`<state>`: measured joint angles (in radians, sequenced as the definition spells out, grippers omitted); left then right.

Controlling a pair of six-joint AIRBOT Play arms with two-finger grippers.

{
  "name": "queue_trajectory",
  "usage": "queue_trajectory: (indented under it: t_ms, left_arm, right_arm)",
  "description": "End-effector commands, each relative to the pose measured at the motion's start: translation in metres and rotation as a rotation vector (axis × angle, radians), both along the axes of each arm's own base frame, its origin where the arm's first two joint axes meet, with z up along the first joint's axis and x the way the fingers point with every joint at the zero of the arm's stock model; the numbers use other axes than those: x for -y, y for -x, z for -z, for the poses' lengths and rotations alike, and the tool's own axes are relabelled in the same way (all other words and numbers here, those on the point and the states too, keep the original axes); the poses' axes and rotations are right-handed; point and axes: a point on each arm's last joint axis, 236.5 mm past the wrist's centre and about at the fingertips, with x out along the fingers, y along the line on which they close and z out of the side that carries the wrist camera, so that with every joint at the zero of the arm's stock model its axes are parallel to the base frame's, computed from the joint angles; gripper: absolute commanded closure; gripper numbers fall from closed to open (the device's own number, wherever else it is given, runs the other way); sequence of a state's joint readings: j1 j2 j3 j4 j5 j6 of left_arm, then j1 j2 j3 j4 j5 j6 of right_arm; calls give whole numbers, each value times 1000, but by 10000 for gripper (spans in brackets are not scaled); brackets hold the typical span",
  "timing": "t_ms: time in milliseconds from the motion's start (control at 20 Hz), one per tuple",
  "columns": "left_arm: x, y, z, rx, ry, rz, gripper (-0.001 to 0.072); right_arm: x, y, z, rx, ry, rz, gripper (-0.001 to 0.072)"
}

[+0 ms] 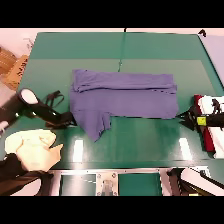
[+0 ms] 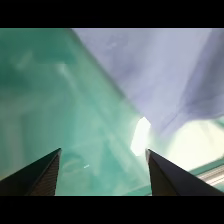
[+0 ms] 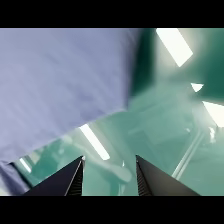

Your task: Fold the shirts.

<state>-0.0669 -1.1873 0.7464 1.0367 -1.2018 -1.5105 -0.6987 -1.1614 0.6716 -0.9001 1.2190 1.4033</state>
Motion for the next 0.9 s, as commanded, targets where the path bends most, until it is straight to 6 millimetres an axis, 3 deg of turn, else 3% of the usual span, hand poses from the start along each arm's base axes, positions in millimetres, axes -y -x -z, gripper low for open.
queue_trajectory:
  t_ms: [0, 200, 350, 400, 500, 550, 600, 650, 700, 850]
  left_arm:
    - [32, 2, 29, 66, 64, -125, 97]
    - [65, -2, 57, 67, 73, -146, 97]
    - [65, -9, 70, 61, 62, -186, 98]
    - [65, -13, 70, 73, 63, -198, 151]
    - [65, -20, 66, 113, 63, -172, 564]
    - [67, -26, 62, 143, 67, -150, 686]
    - [69, -34, 54, 174, 73, -129, 686]
    - [72, -42, 44, 207, 75, -95, 687]
    - [73, -46, 34, 225, 69, -48, 687]
    - [68, -42, -5, 255, 22, 122, 688]
  right_arm:
    - [0, 3, 19, 16, 45, 67, 334]
    - [-9, -21, 32, 45, 45, 93, 337]
    - [-20, -40, 43, 54, 10, 136, 337]
    - [-19, -45, 46, 56, 4, 159, 337]
    - [-13, -53, 46, 70, 5, 195, 373]
    - [-10, -57, 43, 81, 14, 196, 468]
    - [-8, -61, 40, 102, 27, 178, 611]
    - [-7, -64, 36, 115, 32, 164, 665]
    - [-8, -66, 31, 125, 28, 146, 699]
    - [-14, -58, 16, 117, 17, 22, 698]
